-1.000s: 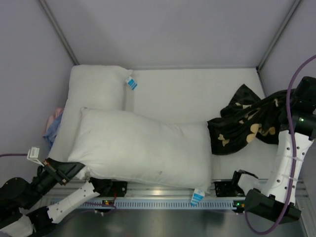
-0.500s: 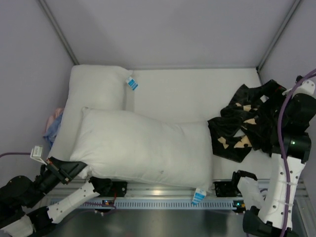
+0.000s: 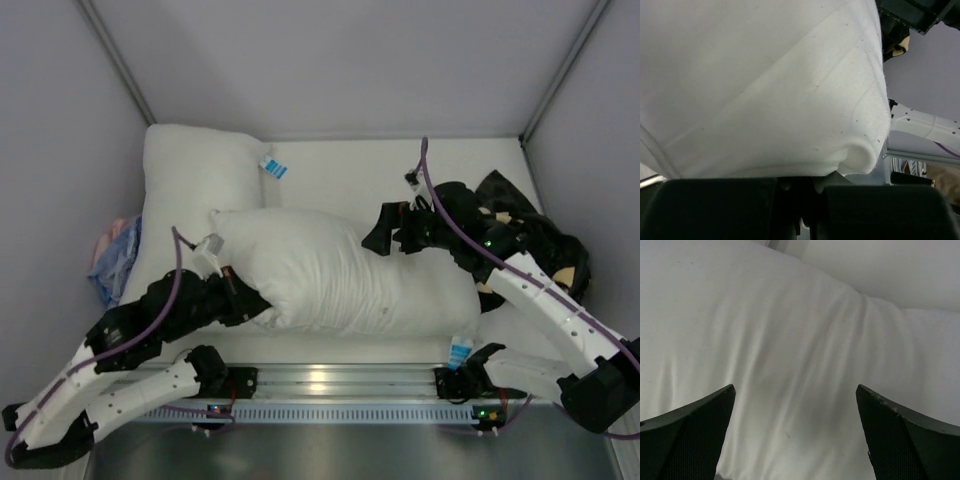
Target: Remove the pillowcase from the pillow
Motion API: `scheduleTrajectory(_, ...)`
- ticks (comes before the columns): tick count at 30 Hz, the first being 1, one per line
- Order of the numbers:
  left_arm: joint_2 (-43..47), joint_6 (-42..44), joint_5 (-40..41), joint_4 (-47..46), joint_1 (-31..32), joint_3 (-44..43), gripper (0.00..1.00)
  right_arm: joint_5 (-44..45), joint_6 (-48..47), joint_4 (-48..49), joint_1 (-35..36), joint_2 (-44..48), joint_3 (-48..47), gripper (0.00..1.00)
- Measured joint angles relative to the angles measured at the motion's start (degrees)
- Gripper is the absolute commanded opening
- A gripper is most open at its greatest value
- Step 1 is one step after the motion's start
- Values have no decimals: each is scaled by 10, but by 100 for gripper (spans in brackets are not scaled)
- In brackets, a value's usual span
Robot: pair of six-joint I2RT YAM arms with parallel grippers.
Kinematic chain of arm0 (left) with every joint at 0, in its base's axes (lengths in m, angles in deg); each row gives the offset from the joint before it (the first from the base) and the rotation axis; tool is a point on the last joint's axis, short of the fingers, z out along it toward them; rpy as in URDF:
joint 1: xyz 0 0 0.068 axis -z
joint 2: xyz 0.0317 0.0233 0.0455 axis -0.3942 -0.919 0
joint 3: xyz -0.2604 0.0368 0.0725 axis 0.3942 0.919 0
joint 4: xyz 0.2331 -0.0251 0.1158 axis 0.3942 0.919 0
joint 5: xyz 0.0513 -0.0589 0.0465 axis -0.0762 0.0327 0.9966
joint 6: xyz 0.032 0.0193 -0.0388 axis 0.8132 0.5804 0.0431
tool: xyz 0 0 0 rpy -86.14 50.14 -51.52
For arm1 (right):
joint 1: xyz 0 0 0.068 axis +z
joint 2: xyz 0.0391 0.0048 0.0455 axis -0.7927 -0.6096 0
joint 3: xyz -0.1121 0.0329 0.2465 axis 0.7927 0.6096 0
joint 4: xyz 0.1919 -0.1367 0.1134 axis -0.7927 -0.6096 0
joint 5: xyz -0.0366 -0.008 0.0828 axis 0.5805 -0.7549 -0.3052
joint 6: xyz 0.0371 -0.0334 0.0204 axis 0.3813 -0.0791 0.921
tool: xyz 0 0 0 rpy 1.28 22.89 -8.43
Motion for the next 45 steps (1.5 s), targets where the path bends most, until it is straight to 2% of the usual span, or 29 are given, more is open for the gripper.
scheduleTrajectory(6, -132, 42, -33, -111, 0, 7, 0, 108, -21, 13, 3, -25, 0, 99)
scheduleTrajectory(9, -198, 65, -35, -124, 0, -46, 0, 157, -30, 15, 3, -69, 1, 99)
scheduleTrajectory(13, -276, 90, -39, -148, -1, -117, 0, 174, -34, 28, 2, -91, 7, 99)
scheduleTrajectory(22, -309, 131, -47, -166, -1, -149, 0, 165, -30, 89, -1, -79, 55, 99)
scheduleTrajectory(30, -409, 146, -69, -266, -8, -113, 0, 218, -35, 69, -14, -55, 59, 100)
scheduleTrajectory(35, -477, 147, -143, -327, -76, -52, 0, 248, -45, 37, -48, -55, 35, 100)
scheduleTrajectory(41, -592, 169, -213, -342, -228, -29, 0, 256, -45, 35, -93, -63, 24, 99)
scheduleTrajectory(45, -602, 189, -228, -333, -305, -35, 2, 253, -45, 41, -104, -91, 25, 100)
